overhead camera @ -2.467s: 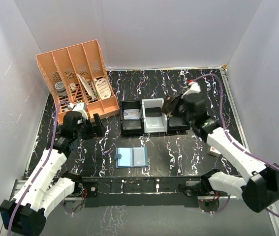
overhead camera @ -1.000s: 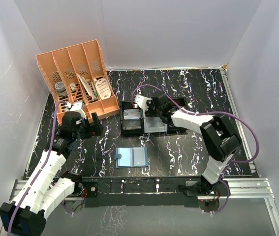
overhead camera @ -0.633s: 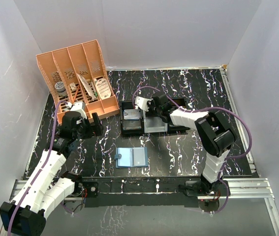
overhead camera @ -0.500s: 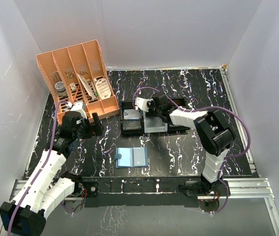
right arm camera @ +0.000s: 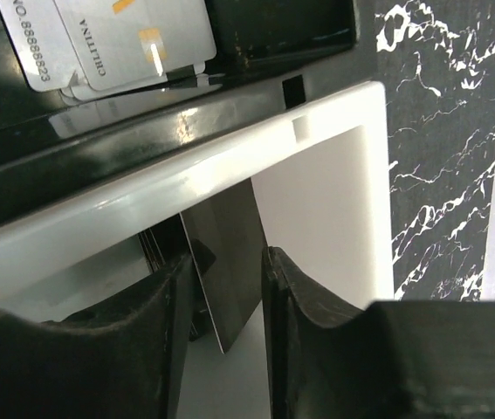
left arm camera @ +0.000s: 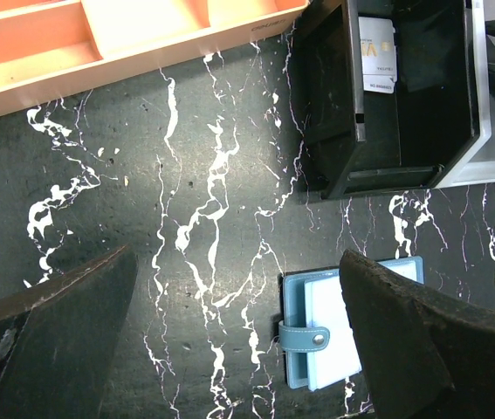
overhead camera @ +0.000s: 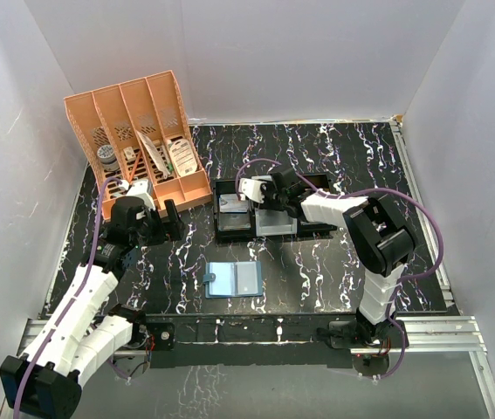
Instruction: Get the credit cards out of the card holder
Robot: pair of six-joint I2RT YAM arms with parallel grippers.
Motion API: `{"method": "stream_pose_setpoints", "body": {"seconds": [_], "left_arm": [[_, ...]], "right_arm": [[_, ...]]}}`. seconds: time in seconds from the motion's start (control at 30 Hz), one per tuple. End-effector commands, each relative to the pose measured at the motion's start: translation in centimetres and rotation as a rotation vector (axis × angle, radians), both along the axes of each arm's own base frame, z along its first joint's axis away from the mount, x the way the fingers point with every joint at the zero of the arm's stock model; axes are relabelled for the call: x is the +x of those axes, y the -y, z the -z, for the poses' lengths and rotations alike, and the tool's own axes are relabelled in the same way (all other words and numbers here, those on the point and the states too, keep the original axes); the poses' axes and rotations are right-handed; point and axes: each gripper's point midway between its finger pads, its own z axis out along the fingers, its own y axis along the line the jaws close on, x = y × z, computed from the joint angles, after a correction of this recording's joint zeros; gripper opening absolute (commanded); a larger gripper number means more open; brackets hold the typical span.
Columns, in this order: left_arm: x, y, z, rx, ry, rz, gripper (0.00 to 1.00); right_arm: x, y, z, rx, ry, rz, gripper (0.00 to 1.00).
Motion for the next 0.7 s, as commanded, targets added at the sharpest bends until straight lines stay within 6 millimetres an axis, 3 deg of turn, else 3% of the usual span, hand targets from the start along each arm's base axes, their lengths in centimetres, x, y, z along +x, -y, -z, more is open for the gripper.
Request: {"method": "stream_pose_setpoints", "body": {"seconds": [0.0, 0.17, 0.27, 0.6, 0.67], "left_arm": [[0.3, 0.1, -0.4, -0.003, 0.02, 0.014, 0.99], [0.3, 0.3, -0.3, -0.006, 0.015, 0.023, 0.99], [0.2, 0.5, -0.3, -0.012, 0.014, 0.034, 0.99], [-0.1, 1.3, -0.2, -0.044, 0.006, 0.074, 0.99], [-0.2, 1.7, -0.3, -0.061, 0.008, 0.086, 0.99]], "right_arm": [[1.1, -0.2, -1.8, 0.022, 0.031, -0.011, 0.36], [0.7, -0.2, -1.9, 0.031, 0.014, -0.007, 0.44], [0.8, -0.4, -3.0, 0.058, 0.025, 0.003, 0.47], [-0.1, -1.0, -10.6, 0.25, 0.125, 0.024, 0.54], [-0.6, -0.9, -13.2, 0.335, 0.155, 0.059, 0.55]]}}
